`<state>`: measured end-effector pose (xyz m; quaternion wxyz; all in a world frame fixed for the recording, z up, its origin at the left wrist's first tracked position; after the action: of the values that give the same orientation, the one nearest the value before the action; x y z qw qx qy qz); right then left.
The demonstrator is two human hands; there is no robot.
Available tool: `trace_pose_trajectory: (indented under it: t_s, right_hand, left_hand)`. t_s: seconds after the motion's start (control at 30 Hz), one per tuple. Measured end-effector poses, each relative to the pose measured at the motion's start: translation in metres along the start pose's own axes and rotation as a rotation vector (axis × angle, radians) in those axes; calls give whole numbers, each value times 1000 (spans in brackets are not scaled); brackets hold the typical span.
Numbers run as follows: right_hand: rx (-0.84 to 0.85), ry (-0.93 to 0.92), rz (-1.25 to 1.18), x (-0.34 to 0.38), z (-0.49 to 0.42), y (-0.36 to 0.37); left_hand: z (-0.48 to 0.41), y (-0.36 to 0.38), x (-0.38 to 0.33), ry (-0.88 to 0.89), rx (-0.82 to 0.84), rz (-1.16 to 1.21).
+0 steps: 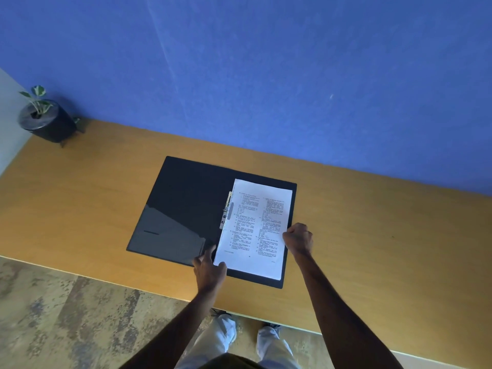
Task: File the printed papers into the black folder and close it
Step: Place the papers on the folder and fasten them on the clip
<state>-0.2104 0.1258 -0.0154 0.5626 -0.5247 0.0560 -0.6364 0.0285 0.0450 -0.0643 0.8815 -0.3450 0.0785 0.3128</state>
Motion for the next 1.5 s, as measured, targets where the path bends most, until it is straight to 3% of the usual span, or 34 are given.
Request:
trace_pose_trajectory:
  t_s: [0.2,0.3,0.37,0.47,0.57,0.67,0.8,1.5]
  right_hand:
    - [3,-3,19,-2,-2,-1]
    - [-67,-76,80,5,-8,-5]
    - [-103,-178,131,14,-18,-8]
    - [-12,-384,222,34,-39,-8]
    - [140,-540,415,60,-63,-5]
    - [251,-611,578,82,-84,1]
    - [335,-581,680,95,-101,10]
    - [279,-601,653,94,-113,20]
  left_hand:
    - [2,1,-2,-22,14,-23]
    - [11,2,-3,-114,-87,156]
    - [14,3,0,-270,-101,360]
    - [23,7,6,-545,99,596]
    - [41,18,10,-625,351,652]
    - [51,32,8,-657,477,734]
    - [51,40,1,-676,517,793]
    - [39,36,-10,-653,596,836]
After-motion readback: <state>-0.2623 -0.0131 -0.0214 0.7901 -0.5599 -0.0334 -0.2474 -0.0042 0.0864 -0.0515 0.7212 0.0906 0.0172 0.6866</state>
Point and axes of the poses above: each hand's wrist, its own z-axis away from the middle knuckle, its own y-axis out of the palm, x = y × z, the point moved 2 cm from there along -z, towards the middle knuckle, and after that the axes turned 15 degrees about -y, right-handed, at the moved point
